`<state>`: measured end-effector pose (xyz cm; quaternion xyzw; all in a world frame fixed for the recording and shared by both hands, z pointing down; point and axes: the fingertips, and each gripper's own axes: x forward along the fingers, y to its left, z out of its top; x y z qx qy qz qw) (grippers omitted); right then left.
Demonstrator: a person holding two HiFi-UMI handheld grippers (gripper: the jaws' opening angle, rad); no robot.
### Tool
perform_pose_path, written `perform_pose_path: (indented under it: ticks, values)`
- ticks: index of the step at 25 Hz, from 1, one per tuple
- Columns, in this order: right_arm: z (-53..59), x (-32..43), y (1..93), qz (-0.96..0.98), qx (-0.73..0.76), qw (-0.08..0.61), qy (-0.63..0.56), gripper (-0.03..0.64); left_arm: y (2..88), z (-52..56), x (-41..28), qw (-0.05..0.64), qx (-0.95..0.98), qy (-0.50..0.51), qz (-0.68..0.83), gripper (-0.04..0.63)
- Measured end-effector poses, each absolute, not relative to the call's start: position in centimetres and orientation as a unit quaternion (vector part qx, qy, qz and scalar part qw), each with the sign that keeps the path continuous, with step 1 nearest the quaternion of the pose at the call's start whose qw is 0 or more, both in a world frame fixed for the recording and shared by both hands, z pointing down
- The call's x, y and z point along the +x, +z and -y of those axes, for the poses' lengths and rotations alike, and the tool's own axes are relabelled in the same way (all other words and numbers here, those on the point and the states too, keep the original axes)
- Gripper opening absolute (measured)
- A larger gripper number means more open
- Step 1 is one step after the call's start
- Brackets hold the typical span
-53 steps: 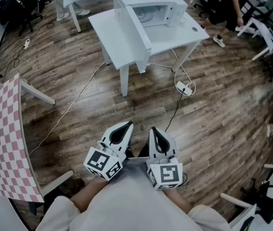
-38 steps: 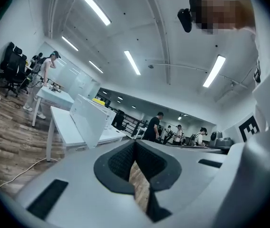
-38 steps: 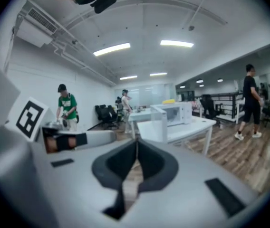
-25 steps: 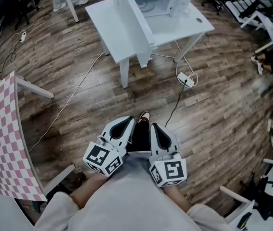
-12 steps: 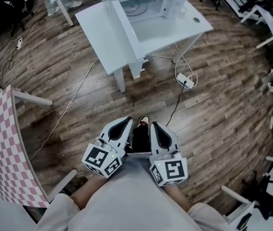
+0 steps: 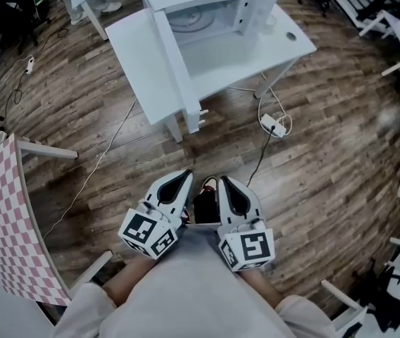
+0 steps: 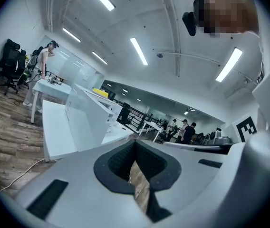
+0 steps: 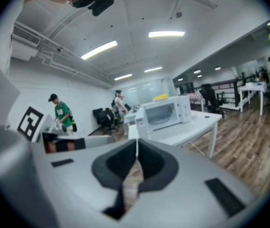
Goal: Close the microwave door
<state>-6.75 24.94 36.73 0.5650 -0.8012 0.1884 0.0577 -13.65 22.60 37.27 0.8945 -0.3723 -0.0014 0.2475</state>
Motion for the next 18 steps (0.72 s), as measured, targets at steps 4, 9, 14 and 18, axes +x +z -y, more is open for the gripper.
perform_pose_path:
  ticks: [4,9,14,18]
  values:
    - [-22.8,-5.7,36.5,0.809,0.555,0.054,0.187,0.025,37.0,-20.9,-12.6,0.241,0.894,0.001,0.379,0.018]
    - [-20.8,-4.7,36.4,0.821,0.537,0.049,0.186,0.025,36.6,-19.0,-11.5,0.226,0.892,0.002,0.392,0.018]
    - [-19.5,-3.3,36.1,0.830,0.527,0.040,0.179,0.025,36.4,-17.4,-11.2,0.212,0.885,-0.001,0.415,0.018]
    - [-19.2,-2.3,36.1,0.833,0.522,0.033,0.179,0.025,36.6,-16.7,-11.5,0.205,0.878,-0.004,0.432,0.018]
